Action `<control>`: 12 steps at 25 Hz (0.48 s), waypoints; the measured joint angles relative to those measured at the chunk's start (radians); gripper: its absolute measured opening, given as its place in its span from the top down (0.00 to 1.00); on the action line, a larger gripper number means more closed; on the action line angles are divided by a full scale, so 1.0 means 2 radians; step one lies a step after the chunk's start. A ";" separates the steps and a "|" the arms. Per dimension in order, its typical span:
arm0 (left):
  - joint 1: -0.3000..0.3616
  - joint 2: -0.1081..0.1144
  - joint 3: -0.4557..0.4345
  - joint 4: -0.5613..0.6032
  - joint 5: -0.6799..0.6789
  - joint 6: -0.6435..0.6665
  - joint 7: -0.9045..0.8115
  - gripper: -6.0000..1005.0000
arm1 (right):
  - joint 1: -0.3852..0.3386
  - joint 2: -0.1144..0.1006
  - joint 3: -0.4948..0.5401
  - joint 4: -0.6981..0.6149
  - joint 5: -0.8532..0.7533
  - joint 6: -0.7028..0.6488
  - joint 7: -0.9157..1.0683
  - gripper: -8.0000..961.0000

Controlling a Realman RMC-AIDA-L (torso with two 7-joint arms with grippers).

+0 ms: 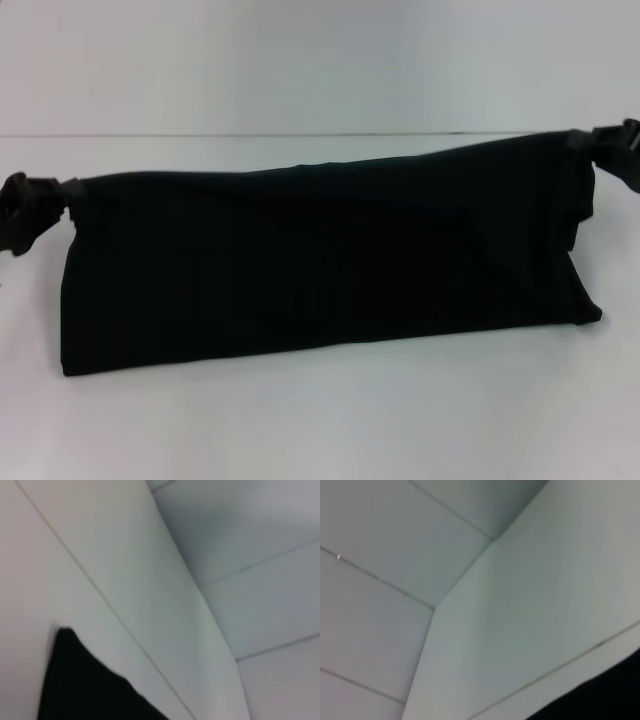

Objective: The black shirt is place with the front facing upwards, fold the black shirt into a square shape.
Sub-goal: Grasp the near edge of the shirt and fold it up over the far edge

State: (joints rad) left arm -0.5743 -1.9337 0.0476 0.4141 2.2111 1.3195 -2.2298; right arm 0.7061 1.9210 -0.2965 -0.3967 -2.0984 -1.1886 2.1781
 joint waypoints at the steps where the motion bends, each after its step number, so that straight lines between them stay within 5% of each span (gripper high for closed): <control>1: -0.002 -0.002 0.000 -0.001 -0.007 -0.006 0.006 0.89 | 0.003 0.004 -0.001 0.000 0.004 0.011 -0.010 0.88; 12: -0.056 -0.014 0.006 -0.008 -0.044 -0.096 0.053 0.88 | 0.033 0.025 -0.001 0.003 0.048 0.090 -0.077 0.85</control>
State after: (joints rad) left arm -0.6854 -1.9609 0.0596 0.3978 2.1228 1.1272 -2.1230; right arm 0.7723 1.9716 -0.2981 -0.3904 -2.0030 -1.0093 2.0234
